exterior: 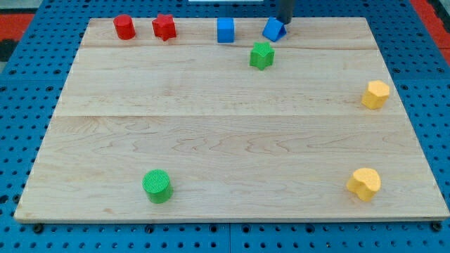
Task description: Place the green star horizontally left to the yellow hexagon
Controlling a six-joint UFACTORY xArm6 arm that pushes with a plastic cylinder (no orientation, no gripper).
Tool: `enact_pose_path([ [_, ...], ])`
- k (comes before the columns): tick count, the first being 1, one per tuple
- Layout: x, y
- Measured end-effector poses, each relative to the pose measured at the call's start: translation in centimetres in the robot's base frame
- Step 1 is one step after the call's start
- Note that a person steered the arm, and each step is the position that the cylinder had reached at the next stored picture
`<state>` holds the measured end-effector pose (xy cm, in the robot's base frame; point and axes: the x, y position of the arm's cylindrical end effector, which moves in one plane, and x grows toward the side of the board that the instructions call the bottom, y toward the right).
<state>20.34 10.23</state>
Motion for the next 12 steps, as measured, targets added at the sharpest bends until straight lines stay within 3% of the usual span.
enact_pose_path([
  [1, 2.7, -0.4],
  [2, 5.5, 3.3],
  [3, 9.0, 1.2],
  [5, 16.0, -6.3],
  [6, 18.1, -14.2],
  [7, 12.8, -14.0],
  [9, 7.6, -3.8],
  [11, 5.3, -2.6],
  [12, 6.4, -1.7],
])
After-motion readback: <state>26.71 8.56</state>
